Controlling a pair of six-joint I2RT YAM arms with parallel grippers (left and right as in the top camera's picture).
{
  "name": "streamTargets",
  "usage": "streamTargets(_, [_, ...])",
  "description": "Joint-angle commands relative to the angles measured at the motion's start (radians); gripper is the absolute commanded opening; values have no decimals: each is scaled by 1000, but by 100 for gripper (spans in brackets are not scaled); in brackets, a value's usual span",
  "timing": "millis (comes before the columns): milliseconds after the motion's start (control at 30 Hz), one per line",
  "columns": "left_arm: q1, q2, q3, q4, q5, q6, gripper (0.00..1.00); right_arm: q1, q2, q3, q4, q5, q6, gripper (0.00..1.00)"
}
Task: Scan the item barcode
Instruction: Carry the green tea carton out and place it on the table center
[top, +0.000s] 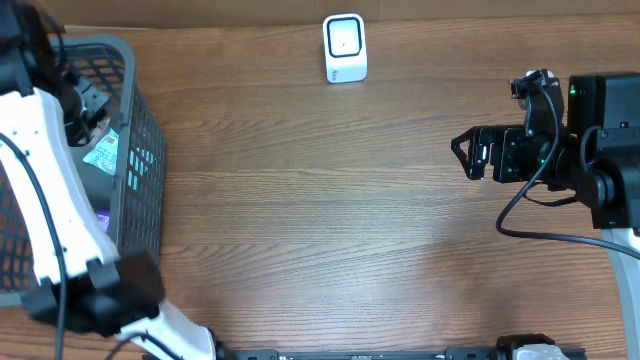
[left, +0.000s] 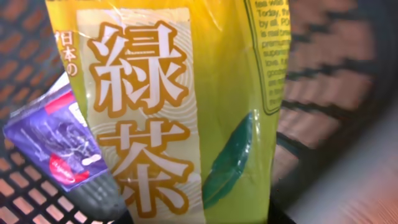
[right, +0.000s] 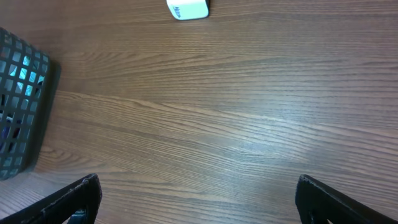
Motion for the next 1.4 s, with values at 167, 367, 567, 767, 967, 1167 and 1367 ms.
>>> streamTargets(167, [-331, -189, 51, -3, -27, 70, 4, 4, -3, 22, 6, -8, -5, 100])
streamTargets(367, [-610, -138, -53, -6, -24, 7, 6, 4, -3, 22, 5, -8, -5, 100])
streamTargets(567, [-752, -31, -293, 66, 34, -92, 5, 4, -3, 22, 6, -8, -5, 100])
streamTargets(767, [-853, 101, -518, 266, 163, -96, 5, 4, -3, 22, 6, 3, -9, 100])
streamTargets(967, [-912, 222, -559, 331, 190, -118, 22, 4, -3, 22, 6, 3, -9, 100])
streamTargets(1167, [-905, 235, -549, 348, 177, -117, 91, 4, -3, 22, 6, 3, -8, 100])
streamTargets(1367, [-847, 230, -323, 193, 72, -75, 95, 4, -1, 22, 6, 3, -9, 100])
